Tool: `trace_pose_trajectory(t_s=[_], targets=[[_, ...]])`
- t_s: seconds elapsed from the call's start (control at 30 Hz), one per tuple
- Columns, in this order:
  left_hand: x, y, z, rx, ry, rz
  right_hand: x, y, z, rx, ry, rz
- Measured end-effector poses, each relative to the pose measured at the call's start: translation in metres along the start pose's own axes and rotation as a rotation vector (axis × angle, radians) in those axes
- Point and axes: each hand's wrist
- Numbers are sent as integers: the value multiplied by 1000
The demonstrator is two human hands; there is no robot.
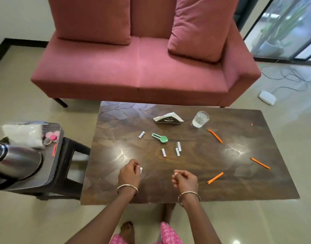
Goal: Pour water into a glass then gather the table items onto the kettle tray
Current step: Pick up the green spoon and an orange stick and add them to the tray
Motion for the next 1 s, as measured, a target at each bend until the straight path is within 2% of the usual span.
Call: trace_pose_trajectory(t_s=[0.17,0.37,0.57,0.73,0.83,1.0], targets=[[-41,41,-23,99,73,-126,15,-38,-56,-21,8,6],[-86,102,-73,321,169,-484,29,-84,-134,-30,23,104],[-113,155,-151,308,184,-777,30,-118,-206,24,24,275],[-114,193,-183,289,288,-954,34,-143,-244,31,38,298],[-117,205,-190,235,342,-1021,33,-157,-264,6,40,304],[-124,213,-194,239,353,-1037,26,-180,-289,-92,61,271]])
Point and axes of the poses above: each hand's wrist, its own z-axis away from the middle knuckle, its own y-axis out of the palm, x = y × z, and after that the axes turned 14 degrees about -z, right-handed
